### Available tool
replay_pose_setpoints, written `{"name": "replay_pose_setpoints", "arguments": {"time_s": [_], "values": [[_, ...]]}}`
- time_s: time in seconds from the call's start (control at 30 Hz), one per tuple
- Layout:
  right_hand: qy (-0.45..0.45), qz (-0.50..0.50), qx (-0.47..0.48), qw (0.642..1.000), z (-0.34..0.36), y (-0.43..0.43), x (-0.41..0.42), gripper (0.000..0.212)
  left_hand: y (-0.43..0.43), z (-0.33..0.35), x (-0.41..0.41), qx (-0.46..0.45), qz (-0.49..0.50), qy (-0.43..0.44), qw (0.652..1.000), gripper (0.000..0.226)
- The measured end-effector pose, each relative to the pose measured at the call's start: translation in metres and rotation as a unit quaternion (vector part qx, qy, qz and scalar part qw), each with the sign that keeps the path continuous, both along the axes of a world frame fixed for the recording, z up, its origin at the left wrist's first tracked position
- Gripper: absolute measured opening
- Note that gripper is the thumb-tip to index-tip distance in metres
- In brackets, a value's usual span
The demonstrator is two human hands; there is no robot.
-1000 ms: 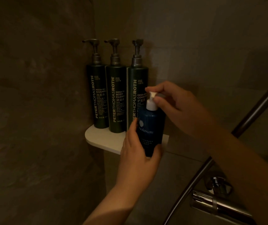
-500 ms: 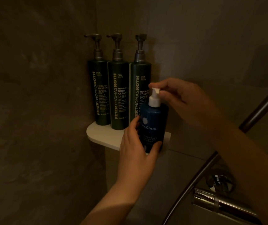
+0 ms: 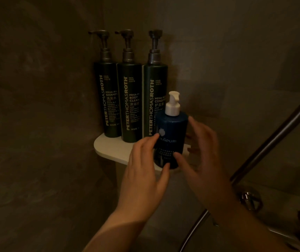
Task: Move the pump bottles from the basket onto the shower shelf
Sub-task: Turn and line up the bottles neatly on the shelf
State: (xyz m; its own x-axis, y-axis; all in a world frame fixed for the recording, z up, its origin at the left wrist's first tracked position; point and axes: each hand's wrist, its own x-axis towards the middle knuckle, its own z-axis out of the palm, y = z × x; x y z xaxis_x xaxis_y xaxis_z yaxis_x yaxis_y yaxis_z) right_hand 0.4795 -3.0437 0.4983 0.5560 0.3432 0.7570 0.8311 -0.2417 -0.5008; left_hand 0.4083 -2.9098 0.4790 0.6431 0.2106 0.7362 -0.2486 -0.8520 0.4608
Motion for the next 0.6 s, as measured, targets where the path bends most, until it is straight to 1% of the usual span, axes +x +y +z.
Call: {"name": "replay_pose_setpoints", "arguments": {"time_s": [0.1,0.23,0.37,0.6], "values": [[0.030,0.003,0.028,0.999,-0.012,0.002,-0.001,0.075,-0.001,-0.002,-0.001,0.005,0.010,0.002,1.000,0.071],[0.063,0.018,0.063,0.996,-0.021,0.004,-0.001,0.073,-0.004,-0.005,0.000,0.019,0.012,0.012,1.000,0.067],[0.025,0.008,0.065,0.998,-0.024,0.007,0.001,0.070,-0.005,-0.006,0.002,0.030,-0.002,0.024,0.999,0.064],[0.011,-0.020,0.066,0.998,-0.024,0.010,0.008,0.067,-0.005,-0.005,0.007,0.082,-0.005,0.052,0.995,0.068]]}}
